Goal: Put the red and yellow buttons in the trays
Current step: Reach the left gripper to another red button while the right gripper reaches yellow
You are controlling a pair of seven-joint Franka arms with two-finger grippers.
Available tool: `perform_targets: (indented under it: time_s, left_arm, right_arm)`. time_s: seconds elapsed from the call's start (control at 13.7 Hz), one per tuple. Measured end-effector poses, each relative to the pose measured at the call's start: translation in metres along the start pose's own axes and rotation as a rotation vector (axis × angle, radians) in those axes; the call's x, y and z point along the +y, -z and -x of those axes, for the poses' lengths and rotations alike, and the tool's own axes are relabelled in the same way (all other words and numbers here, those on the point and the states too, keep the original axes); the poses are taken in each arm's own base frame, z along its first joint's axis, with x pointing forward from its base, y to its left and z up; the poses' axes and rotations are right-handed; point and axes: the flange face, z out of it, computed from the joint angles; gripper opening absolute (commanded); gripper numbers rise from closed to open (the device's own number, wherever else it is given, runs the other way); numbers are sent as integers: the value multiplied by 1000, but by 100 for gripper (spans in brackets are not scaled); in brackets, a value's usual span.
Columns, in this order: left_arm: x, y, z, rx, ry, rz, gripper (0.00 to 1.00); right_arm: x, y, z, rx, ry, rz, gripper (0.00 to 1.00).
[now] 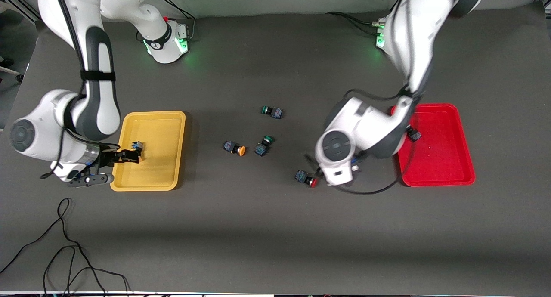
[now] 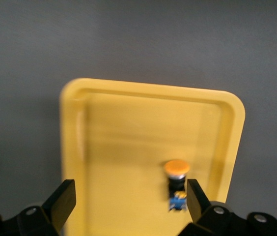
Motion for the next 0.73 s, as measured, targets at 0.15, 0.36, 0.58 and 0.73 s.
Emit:
perform_targets:
  time_s: [0.15,0.36,0.58,0.73]
  left_arm:
    - [18,-26,15,-17,93,52,100]
    - [33,-43,12,-38,205,123,100]
    - [36,-52,13,-46,244,140,100]
    - [35,-57,19,-41,242,134,95]
  right_arm:
    - [-35,25,-5,10,29,3,100]
    - [-97,20,-4,-5,127,15,100]
    - [-170,7,6,-25,258,30,100]
    - [-222,-5,18,-29,390,46,100]
